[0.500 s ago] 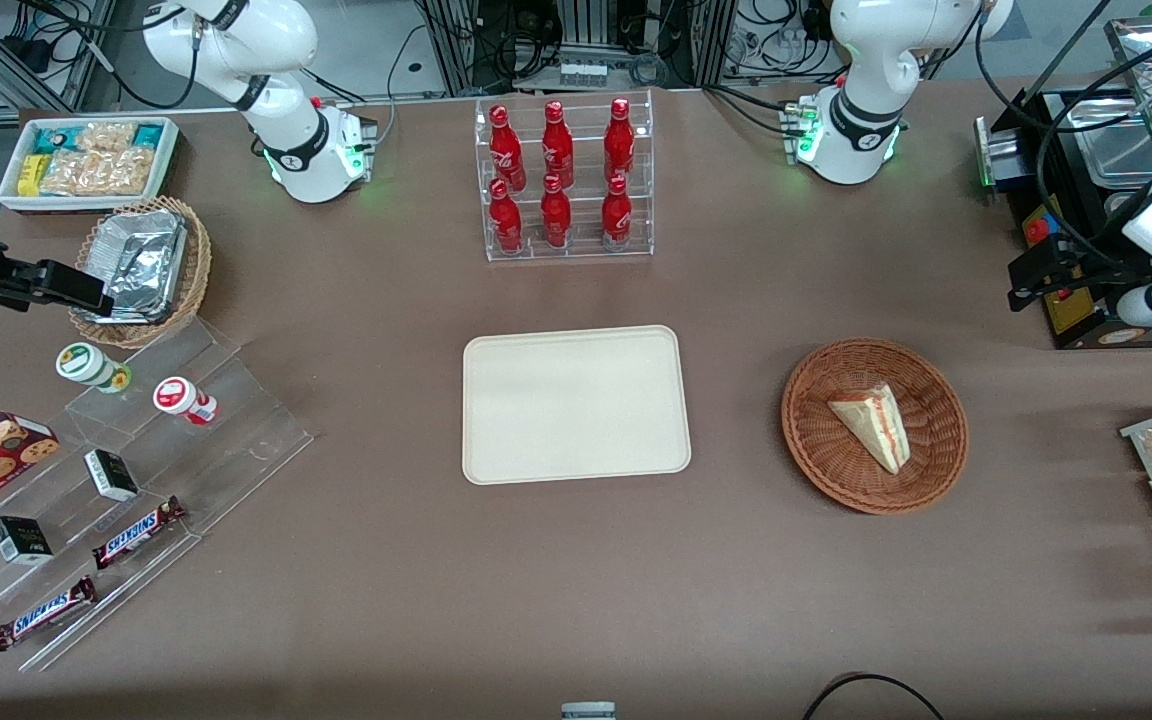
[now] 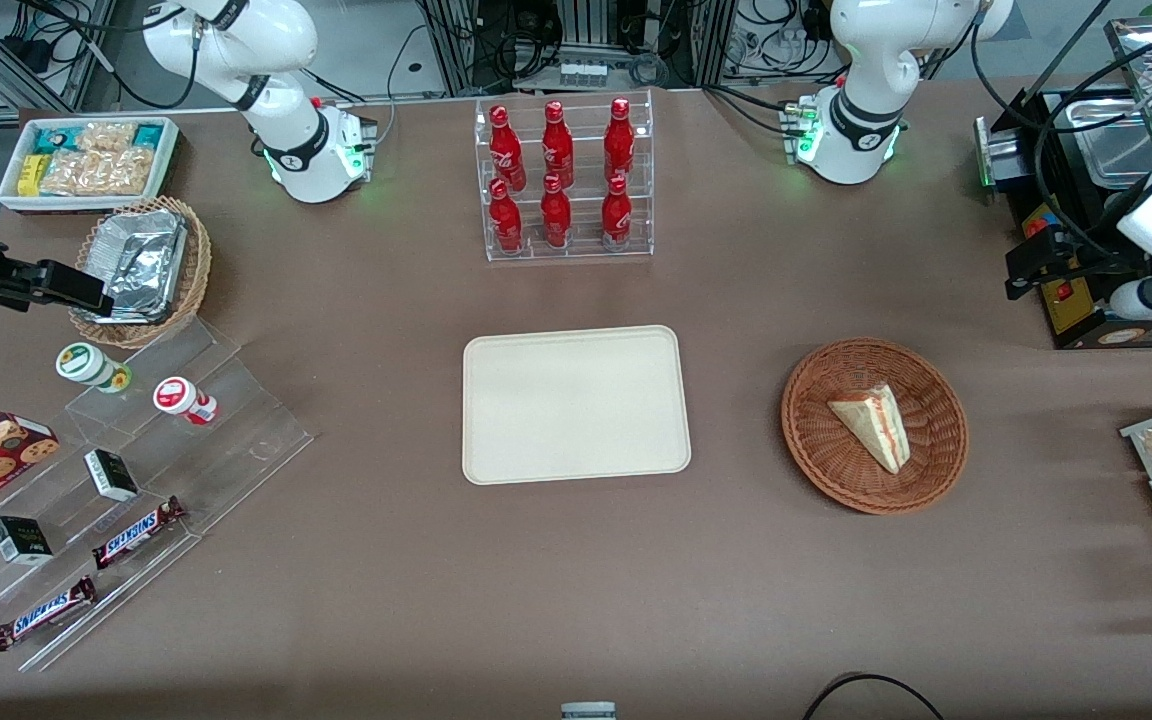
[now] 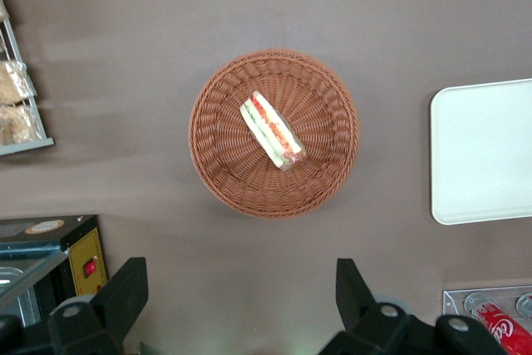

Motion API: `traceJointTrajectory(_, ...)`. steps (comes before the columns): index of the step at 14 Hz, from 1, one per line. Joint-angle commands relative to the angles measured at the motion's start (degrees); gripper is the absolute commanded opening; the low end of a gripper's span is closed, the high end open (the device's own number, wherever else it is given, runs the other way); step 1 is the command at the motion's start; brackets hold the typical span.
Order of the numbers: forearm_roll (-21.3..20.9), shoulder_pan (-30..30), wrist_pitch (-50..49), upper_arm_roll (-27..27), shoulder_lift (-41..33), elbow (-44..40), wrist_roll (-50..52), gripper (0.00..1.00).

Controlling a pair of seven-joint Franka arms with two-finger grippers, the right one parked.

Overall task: Place sandwich from basket to tray
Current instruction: 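Move the left gripper over the wrapped sandwich in the wicker basket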

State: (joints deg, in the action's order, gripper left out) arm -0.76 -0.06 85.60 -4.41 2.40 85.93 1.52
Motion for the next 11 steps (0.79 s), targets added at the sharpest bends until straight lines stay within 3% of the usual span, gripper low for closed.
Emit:
traceJointTrajectory(1,-1.1,-1.0,3.7,-0.3,-0.5,5.2,4.1,1.0)
traceJointTrajectory(11,-1.2,-2.5,36.2,-0.6,-2.9,34.1,29.9,1.0)
